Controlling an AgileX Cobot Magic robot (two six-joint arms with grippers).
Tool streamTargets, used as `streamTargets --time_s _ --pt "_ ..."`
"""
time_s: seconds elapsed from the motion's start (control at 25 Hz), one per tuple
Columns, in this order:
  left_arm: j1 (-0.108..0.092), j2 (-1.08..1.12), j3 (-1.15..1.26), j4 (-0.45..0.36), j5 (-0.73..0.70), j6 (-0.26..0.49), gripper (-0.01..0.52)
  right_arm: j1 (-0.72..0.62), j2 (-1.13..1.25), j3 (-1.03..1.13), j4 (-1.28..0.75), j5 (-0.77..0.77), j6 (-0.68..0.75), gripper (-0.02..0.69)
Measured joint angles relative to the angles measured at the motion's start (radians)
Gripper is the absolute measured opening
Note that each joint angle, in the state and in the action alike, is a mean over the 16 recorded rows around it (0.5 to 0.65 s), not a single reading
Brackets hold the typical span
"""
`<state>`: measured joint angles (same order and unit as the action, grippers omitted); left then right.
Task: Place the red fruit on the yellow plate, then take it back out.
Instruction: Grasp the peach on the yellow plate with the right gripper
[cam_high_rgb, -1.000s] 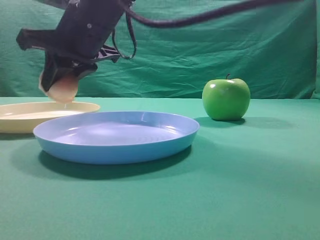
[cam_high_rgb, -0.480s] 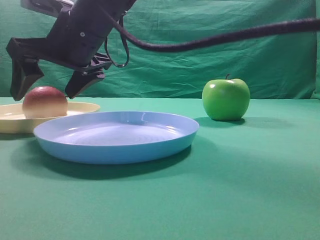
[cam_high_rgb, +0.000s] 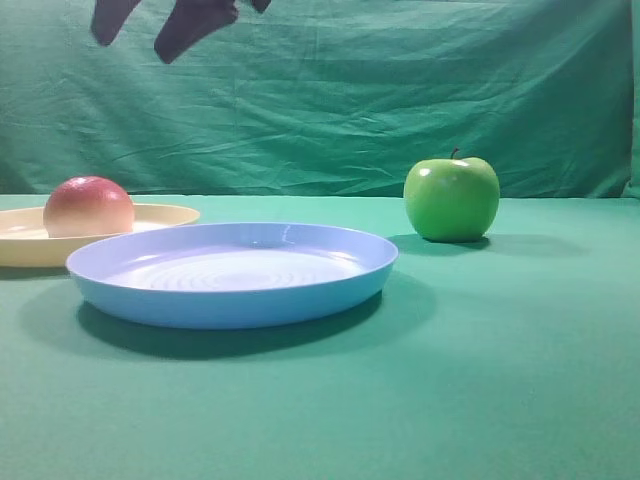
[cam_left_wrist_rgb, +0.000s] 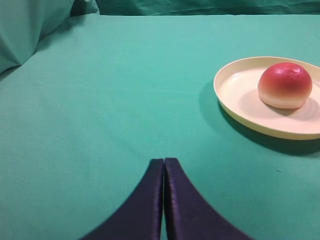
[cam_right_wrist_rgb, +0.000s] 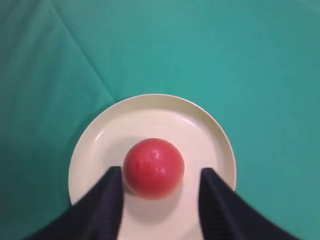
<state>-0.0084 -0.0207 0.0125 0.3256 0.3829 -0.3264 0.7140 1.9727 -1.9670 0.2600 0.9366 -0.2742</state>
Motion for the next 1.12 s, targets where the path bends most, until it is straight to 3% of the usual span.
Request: streamTargets --time_s 0.24,0.64,1.12 --pt "0.0 0.0 0.0 0.0 0.0 0.0 0.0 -0.005 -0.155 0.087 -0.071 0.06 0.111 0.0" --pt "0.0 0.0 0.0 0.0 0.0 0.0 0.0 -0.006 -0.487 0.414 -0.123 0.037 0.174 0.0" --pt "0.0 0.0 0.0 0.0 0.0 0.0 0.0 -0.015 -0.745 0.598 -0.185 0.187 0.299 0.0"
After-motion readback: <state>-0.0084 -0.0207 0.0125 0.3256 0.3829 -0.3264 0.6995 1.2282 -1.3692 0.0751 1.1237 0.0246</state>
